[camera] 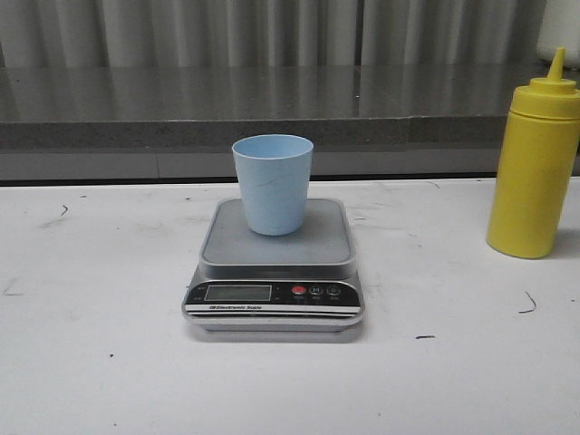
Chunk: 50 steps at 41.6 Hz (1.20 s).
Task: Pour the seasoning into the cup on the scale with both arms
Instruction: 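Open the left gripper and withdraw it upward from the cup, then reach the right gripper to the yellow squeeze bottle and grasp it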
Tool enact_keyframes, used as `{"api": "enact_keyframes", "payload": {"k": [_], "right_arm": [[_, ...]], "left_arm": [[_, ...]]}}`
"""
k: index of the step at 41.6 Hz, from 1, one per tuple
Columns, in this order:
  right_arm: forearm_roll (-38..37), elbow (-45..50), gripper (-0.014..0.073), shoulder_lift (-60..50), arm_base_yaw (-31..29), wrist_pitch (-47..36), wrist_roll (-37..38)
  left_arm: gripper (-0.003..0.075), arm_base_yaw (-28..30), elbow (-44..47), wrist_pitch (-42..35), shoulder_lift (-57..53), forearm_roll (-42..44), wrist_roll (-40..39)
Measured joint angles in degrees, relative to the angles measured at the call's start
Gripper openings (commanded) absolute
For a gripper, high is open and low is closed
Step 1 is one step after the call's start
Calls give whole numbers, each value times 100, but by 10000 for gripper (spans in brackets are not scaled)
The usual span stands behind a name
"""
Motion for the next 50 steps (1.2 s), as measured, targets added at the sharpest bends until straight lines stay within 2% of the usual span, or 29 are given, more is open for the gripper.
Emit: {"api": "enact_keyframes", "payload": {"k": [6,13,24,34,40,50], "right_arm": [[21,67,654,766,60,-773,0],[21,352,654,1851,298,-2493,0],[21,404,654,3390,312,-4887,0],[21,404,654,4423,312,-6599,0],[34,269,654,4814,312,-7138,0],[104,-279,654,5277,312,-7256,0]], "left_arm": [[385,0,0,0,0,0,0],[385,0,0,0,0,0,0],[385,0,0,0,0,0,0],[385,0,0,0,0,0,0],[385,0,0,0,0,0,0],[385,0,0,0,0,0,0]]}}
